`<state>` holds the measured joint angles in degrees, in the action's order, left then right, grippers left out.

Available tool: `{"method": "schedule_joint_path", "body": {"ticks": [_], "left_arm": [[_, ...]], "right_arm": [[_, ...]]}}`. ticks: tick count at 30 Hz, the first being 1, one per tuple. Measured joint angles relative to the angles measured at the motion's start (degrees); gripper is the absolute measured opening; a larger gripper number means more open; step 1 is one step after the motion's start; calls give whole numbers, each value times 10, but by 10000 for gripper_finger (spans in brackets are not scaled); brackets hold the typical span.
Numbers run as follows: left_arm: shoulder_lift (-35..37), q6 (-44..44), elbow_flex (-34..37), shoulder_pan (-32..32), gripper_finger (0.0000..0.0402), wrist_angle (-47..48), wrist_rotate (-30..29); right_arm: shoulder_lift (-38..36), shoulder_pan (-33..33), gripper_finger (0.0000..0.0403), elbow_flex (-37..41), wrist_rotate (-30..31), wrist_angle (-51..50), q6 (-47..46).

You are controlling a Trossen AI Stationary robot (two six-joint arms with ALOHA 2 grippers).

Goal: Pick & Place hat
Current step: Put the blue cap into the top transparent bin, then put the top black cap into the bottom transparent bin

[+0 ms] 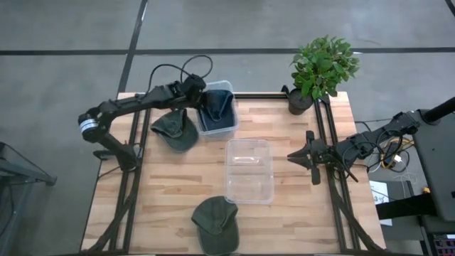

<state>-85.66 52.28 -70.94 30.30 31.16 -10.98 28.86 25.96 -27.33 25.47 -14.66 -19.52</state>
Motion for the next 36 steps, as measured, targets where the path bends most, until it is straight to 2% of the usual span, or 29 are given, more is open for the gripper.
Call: {"method": "schedule_joint_path", "body": {"ticks": [6, 12, 15, 19, 24, 26, 32, 36], "left_arm": [[-4, -16, 0, 0, 158, -5, 7], [70, -96, -31, -4, 158, -11, 11], [119, -105, -43, -22, 158, 23, 10], [178, -86, -38, -74, 158, 116, -6], [215, -14, -37, -186, 158, 231, -134], [221, 58, -36, -229, 158, 272, -172], [228, 290, -36, -297, 158, 395, -184], [225, 318, -17, -307, 158, 428, -186]], "right_arm": [[0, 0, 53, 0, 0, 0, 0], [0, 0, 53, 0, 0, 0, 0], [0, 0, 53, 0, 0, 0, 2], [0, 0, 53, 0, 0, 0, 5], [0, 0, 53, 0, 0, 0, 5], [0, 0, 53, 0, 0, 0, 4], [0, 0, 53, 0, 0, 0, 0], [0, 0, 53, 0, 0, 0, 0]]}}
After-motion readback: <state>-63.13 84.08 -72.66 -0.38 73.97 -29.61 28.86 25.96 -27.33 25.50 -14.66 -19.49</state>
